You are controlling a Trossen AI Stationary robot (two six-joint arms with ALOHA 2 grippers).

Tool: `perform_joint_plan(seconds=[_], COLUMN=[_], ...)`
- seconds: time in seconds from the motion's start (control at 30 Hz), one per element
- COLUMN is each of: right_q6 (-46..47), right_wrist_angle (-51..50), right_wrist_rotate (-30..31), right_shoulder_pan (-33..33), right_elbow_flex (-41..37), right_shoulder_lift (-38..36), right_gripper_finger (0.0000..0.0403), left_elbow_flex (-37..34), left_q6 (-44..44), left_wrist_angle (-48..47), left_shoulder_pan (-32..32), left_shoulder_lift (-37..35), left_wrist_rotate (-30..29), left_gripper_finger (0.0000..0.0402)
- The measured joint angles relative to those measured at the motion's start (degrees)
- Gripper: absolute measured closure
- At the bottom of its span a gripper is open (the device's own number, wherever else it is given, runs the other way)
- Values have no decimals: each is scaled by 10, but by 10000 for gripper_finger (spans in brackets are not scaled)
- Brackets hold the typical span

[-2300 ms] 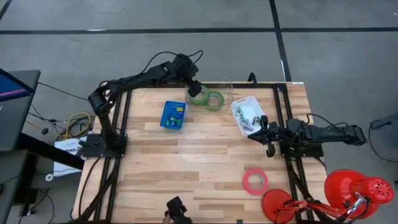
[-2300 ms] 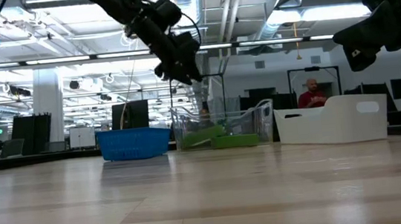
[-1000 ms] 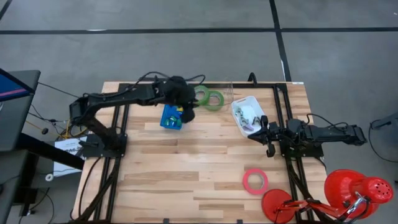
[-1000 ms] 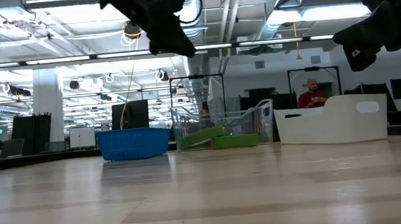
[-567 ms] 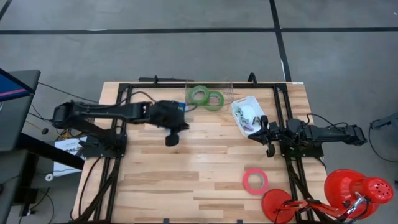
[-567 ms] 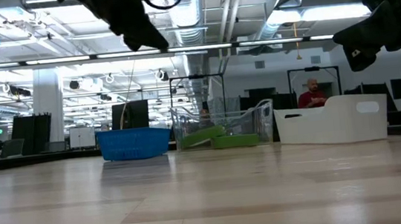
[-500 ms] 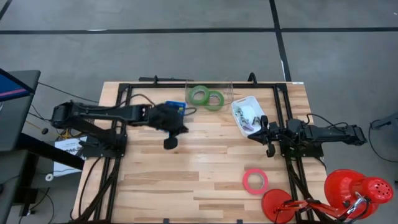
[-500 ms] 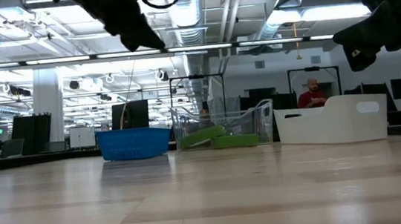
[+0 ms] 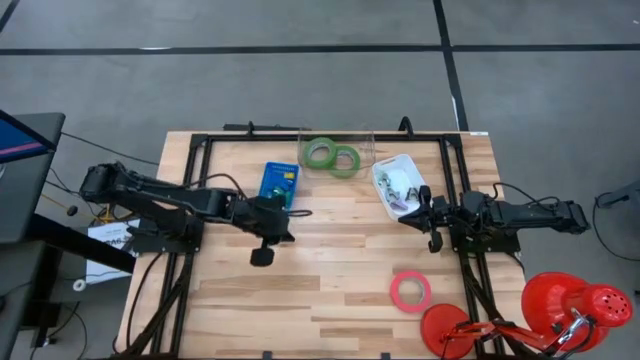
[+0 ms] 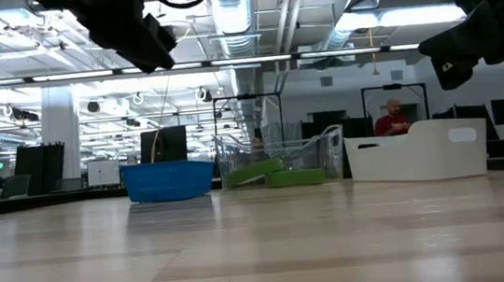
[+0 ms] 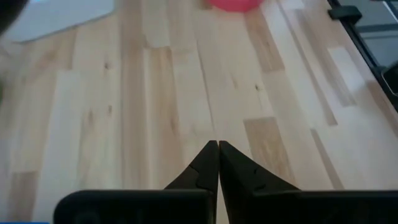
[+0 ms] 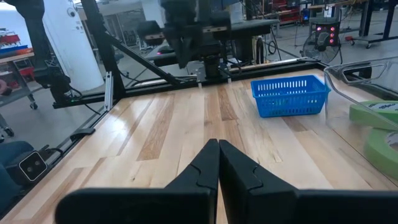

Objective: Pick and place Stapler, Stapler remover, tape
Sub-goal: Put the pink tape into the transparent bin

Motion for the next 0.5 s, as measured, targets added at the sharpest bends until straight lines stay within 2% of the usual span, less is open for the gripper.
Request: perform_joint_plan(seconds=[0.33,0.5], right_q6=[0,0], right_wrist_angle=[0,0], right_wrist_rotate=[0,0], right_shoulder_pan=[0,0], right_elbow_flex=[0,0], right_shoulder_lift=[0,0], right_gripper_finger=[403,403], left_elbow_flex=[-63,-121], left_q6=[0,0], left_wrist_angle=[25,109], left_shoulder_pan=[-29,-57], left_shoulder_lift=[0,0], left_wrist_rotate=[0,0], left_gripper_finger=[398,398])
